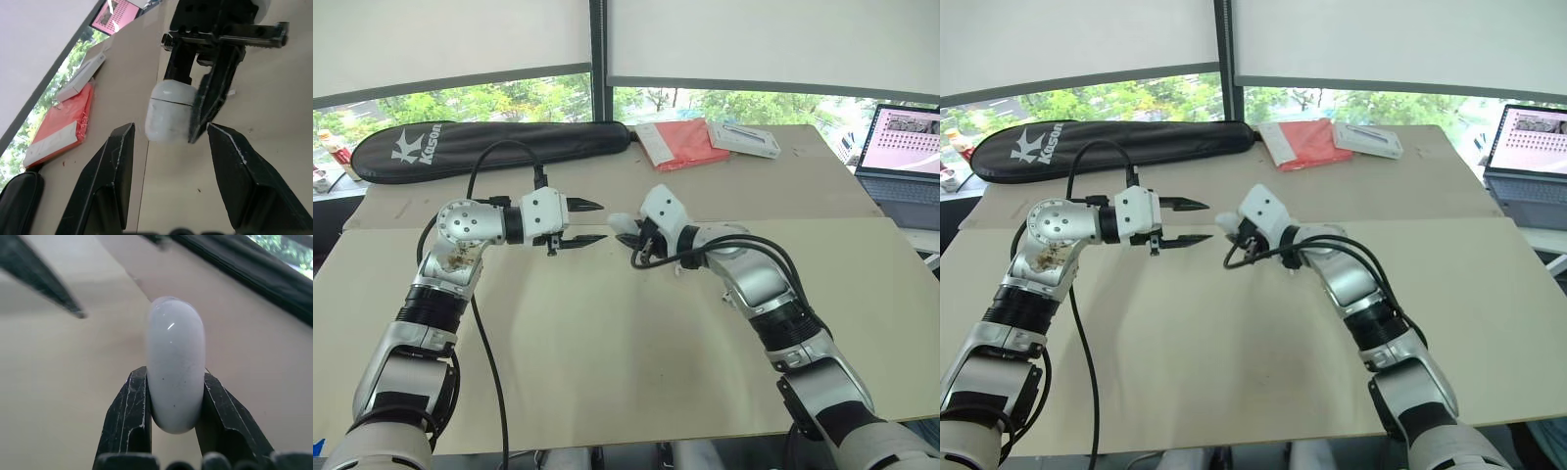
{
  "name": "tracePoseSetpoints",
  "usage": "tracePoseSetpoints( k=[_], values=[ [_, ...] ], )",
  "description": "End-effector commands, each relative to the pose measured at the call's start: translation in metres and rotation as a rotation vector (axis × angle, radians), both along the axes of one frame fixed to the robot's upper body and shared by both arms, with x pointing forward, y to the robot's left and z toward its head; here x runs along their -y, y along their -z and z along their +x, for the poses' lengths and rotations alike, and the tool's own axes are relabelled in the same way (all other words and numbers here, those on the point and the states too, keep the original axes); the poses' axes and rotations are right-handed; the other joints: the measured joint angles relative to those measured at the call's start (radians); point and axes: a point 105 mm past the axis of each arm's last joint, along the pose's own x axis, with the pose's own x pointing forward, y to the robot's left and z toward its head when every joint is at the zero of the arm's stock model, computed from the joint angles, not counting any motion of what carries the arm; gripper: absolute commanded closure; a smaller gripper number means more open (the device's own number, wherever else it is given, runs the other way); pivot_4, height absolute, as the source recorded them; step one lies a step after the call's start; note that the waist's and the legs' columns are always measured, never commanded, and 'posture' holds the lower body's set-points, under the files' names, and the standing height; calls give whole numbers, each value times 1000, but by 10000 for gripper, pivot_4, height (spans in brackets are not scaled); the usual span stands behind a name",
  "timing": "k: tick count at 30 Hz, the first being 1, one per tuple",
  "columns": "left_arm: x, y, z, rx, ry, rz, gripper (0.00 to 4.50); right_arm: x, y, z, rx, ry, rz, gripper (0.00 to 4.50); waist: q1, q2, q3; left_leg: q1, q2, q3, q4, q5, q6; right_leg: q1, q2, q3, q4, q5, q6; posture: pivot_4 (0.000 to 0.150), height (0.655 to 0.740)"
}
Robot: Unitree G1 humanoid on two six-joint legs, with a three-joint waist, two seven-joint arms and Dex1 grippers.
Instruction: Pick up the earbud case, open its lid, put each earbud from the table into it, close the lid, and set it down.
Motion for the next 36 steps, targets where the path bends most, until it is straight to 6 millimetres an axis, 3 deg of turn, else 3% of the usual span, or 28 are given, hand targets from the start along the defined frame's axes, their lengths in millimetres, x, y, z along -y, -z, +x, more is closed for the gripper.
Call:
tracePoseSetpoints(
  k=[1,17,20,22,28,31,34,36],
  values=[
    [-1,-9,2,18,1,24,21114,-8,-21,-9,180,-86,-93,36913,2,0,0,0,0,0,0,0,0,0,0,0,0,0,0,1500,7400],
    [15,0,10,10,34,85,21114,-22,-24,-17,340,-146,-217,36913,4,0,0,-1,0,1,3,0,0,0,0,-1,1,0,0,1500,7400],
    [17,3,9,16,52,116,28699,-22,-24,-16,336,-138,-212,36913,3,0,0,-1,0,1,3,0,0,1,0,0,1,0,0,1500,7400],
    [16,4,9,15,56,122,38016,-21,-24,-16,337,-133,-210,36913,3,0,0,-1,0,2,3,0,0,1,0,0,1,0,0,1500,7400],
    [17,1,12,28,48,109,39398,-18,-24,-13,324,-115,-205,36913,3,0,0,0,0,1,4,0,0,0,0,0,2,0,0,1500,7400],
    [7,2,16,-33,-4,51,39398,9,-25,-4,281,-32,-135,22686,4,0,0,0,0,1,4,0,0,0,0,0,3,0,0,1500,7400],
    [-5,5,15,-120,-43,-13,39398,34,-23,-1,271,32,-115,13849,7,0,0,-1,0,0,5,0,0,1,0,-1,3,0,0,1500,7400],
    [-10,5,14,-208,-73,-118,39398,46,-29,-4,212,81,12,6502,5,0,0,-1,0,0,5,-1,1,1,-1,0,2,0,0,1500,7400]
  ],
)
